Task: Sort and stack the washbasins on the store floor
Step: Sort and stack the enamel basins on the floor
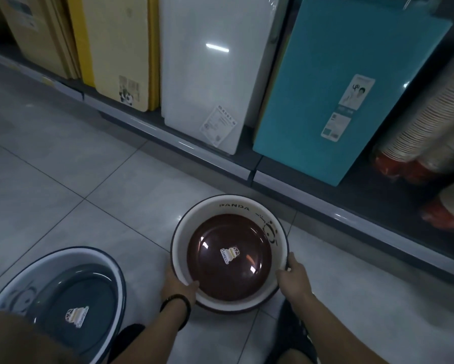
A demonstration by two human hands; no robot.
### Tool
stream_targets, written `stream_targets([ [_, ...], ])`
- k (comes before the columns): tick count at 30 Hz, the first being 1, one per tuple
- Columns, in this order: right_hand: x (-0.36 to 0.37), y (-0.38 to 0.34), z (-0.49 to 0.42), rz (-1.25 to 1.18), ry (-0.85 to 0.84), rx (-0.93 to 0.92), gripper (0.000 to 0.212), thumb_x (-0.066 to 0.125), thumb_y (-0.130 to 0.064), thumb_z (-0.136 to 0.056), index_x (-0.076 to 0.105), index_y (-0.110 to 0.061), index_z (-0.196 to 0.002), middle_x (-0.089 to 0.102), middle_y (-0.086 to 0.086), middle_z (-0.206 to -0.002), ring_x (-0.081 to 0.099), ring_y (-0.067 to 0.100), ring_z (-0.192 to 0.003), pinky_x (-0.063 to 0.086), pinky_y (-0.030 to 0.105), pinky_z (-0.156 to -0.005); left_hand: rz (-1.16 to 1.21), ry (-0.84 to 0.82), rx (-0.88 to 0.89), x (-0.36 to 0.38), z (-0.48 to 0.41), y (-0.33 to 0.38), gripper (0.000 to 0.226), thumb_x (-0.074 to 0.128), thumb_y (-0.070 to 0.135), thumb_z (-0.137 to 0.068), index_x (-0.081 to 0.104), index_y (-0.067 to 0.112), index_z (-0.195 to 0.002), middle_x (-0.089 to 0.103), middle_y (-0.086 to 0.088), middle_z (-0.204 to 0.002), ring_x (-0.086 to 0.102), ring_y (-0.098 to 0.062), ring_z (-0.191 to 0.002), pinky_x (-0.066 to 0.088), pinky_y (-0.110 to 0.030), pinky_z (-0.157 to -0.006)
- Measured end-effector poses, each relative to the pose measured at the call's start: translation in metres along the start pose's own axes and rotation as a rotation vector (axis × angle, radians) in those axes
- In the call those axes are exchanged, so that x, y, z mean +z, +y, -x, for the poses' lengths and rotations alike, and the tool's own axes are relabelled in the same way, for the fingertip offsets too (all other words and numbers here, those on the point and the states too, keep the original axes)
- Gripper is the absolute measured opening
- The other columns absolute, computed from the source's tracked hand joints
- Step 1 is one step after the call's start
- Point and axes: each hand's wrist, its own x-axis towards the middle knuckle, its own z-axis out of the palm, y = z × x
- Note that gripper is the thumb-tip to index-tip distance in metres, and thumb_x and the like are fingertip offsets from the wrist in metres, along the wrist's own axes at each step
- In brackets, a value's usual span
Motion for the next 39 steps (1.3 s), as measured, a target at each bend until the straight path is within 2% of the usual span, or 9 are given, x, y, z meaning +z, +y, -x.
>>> stream_targets([
  [6,0.004,0.002,-0.015,0.087,-0.103,0.194,0.096,0.065,-0.027,-0.097,0.001,-0.049,-0.166,0.047,0.015,-0.149,0.059,0.034,-0.115,0.061,0.042,-0.081,-0.02,-0.034,-0.115,0.006,-0.001,0.001,0.073,0.08,0.006,-0.083,0.041,0.011,-0.145,0.062,-0.018,-0.128,0.06,-0.037,-0.115,0.053,-0.046,-0.099],
  [9,0.009,0.002,-0.017,0.216,-0.064,0.179,0.101,0.067,-0.032,-0.091,0.001,-0.045,-0.166,0.041,0.019,-0.151,0.056,0.04,-0.121,0.058,0.049,-0.099,-0.059,-0.105,-0.131,-0.002,-0.002,0.008,0.058,0.076,0.005,-0.087,0.046,0.009,-0.137,0.064,-0.012,-0.113,0.059,-0.03,-0.101,0.054,-0.04,-0.094],
  [15,0.052,-0.053,0.023,0.677,0.184,-0.179,0.061,0.068,-0.034,-0.089,0.051,-0.018,-0.145,0.053,0.016,-0.143,0.052,0.037,-0.129,0.05,0.048,-0.107,-0.327,-0.153,0.042,-0.053,0.01,0.041,0.066,0.068,0.03,-0.095,0.038,0.009,-0.15,0.057,-0.015,-0.14,0.058,-0.031,-0.122,0.049,-0.033,-0.097],
  [20,0.127,-0.104,0.072,0.423,-0.149,-0.293,0.025,0.068,-0.024,-0.09,0.073,-0.021,-0.115,0.075,0.002,-0.11,0.068,0.026,-0.106,0.05,0.033,-0.094,-0.778,-0.373,0.131,-0.141,0.028,0.086,0.049,0.061,0.047,-0.097,0.061,0.018,-0.137,0.064,-0.01,-0.13,0.073,-0.032,-0.105,0.062,-0.048,-0.089],
  [24,0.207,-0.091,0.109,0.19,-0.442,-0.098,0.002,0.063,-0.014,-0.079,0.062,-0.014,-0.077,0.06,0.006,-0.072,0.058,0.021,-0.057,0.049,0.034,-0.056,-1.063,-0.286,0.3,-0.229,0.044,0.109,0.045,0.058,0.051,-0.099,0.066,0.023,-0.133,0.065,-0.004,-0.135,0.065,-0.025,-0.121,0.053,-0.037,-0.102],
  [28,0.259,-0.067,0.146,0.212,-0.59,0.052,0.016,0.066,-0.019,-0.087,0.063,-0.016,-0.104,0.062,0.01,-0.092,0.06,0.022,-0.07,0.055,0.035,-0.062,-1.014,-0.159,0.292,-0.309,0.058,0.101,0.039,0.056,0.047,-0.1,0.065,0.028,-0.132,0.062,0.0,-0.139,0.057,-0.022,-0.127,0.045,-0.035,-0.108],
  [32,0.297,-0.054,0.157,0.25,-0.649,0.107,0.066,0.073,-0.02,-0.093,0.042,-0.011,-0.15,0.056,0.009,-0.119,0.058,0.017,-0.086,0.059,0.038,-0.076,-0.59,-0.139,0.144,-0.359,0.05,0.064,0.024,0.059,0.033,-0.1,0.068,0.024,-0.12,0.075,-0.001,-0.116,0.076,-0.024,-0.099,0.061,-0.043,-0.091],
  [35,0.325,-0.055,0.155,0.204,-0.615,0.138,0.054,0.075,-0.015,-0.093,0.046,-0.003,-0.137,0.056,0.007,-0.11,0.06,0.017,-0.082,0.055,0.033,-0.066,-0.286,-0.133,0.068,-0.371,0.04,0.06,0.019,0.058,0.034,-0.102,0.066,0.023,-0.115,0.078,-0.004,-0.105,0.079,-0.03,-0.09,0.063,-0.045,-0.081],
  [39,0.353,-0.056,0.143,0.126,-0.59,0.191,0.041,0.08,-0.014,-0.085,0.059,0.002,-0.117,0.073,0.019,-0.105,0.075,0.031,-0.084,0.064,0.04,-0.068,-0.294,-0.144,0.014,-0.364,0.025,0.064,0.027,0.058,0.039,-0.101,0.064,0.023,-0.121,0.077,-0.003,-0.107,0.076,-0.026,-0.083,0.063,-0.043,-0.08],
])
